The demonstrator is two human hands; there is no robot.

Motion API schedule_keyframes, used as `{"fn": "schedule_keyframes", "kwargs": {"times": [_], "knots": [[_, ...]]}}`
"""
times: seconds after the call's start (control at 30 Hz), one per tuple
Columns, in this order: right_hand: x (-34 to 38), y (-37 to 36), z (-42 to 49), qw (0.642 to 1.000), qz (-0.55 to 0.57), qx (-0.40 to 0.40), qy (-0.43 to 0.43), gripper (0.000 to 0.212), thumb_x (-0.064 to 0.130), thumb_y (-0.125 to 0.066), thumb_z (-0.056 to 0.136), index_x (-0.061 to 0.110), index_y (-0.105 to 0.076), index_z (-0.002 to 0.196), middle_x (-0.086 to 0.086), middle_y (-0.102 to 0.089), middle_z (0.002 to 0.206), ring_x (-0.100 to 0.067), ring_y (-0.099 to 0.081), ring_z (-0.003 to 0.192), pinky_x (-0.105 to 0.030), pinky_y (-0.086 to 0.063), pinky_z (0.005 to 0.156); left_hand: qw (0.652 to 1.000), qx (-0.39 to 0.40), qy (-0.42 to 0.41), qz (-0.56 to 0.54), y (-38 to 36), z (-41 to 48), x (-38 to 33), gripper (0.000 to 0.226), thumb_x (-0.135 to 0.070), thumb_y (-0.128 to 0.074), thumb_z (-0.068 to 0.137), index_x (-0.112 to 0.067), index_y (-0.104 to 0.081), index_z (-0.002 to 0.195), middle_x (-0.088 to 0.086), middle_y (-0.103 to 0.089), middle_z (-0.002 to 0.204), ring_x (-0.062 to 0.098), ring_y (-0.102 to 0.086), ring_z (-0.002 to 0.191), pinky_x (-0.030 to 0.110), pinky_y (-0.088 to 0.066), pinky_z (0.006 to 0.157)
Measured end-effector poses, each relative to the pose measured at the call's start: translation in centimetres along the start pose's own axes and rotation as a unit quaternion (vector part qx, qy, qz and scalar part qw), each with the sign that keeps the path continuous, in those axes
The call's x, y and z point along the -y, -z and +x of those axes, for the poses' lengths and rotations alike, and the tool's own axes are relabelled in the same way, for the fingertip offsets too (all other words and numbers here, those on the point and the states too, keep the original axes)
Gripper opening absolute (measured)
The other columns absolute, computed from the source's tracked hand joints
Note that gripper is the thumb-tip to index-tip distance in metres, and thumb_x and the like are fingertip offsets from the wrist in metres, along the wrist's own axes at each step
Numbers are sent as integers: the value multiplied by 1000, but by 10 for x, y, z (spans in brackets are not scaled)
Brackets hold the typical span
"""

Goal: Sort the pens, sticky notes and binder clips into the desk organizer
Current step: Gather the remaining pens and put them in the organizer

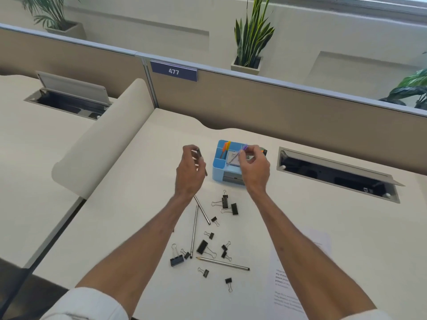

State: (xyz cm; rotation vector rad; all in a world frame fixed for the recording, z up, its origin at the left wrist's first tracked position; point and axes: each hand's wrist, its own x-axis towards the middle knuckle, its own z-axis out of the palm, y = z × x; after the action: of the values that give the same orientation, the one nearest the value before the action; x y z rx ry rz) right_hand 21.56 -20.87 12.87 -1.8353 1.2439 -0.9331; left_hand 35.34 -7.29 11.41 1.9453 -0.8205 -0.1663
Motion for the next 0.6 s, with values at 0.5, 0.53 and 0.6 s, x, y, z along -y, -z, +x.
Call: {"fn": "schedule_keyframes", "kwargs": {"times": [0.5,0.53,0.6], "knots": [[13,-47,41,987,-156,36,-9,29,45,-65,104,23,-80,117,5,-81,110,-17,-74,99,-28,-53,71,998,32,-54,-2,-30,61,-17,22,-12,-56,111,-18,-51,132,-1,-77,113,19,-78,102,46,-65,94],[11,-47,41,987,-157,36,-13,30,42,-66,104,22,-79,122,3,-81,114,-17,-74,103,-28,-54,73,998,41,-52,6,-31,61,-17,22,-13,-56,111,-18,-51,132,0,-77,114,21,-78,102,47,-65,94],[7,-45,40,986,-160,34,-16,29,33,-67,105,19,-77,128,0,-79,122,-20,-74,108,-32,-59,79,997,53,-47,25,-34,62,-16,21,-14,-54,112,-18,-51,132,2,-79,114,25,-78,99,49,-65,91]]}}
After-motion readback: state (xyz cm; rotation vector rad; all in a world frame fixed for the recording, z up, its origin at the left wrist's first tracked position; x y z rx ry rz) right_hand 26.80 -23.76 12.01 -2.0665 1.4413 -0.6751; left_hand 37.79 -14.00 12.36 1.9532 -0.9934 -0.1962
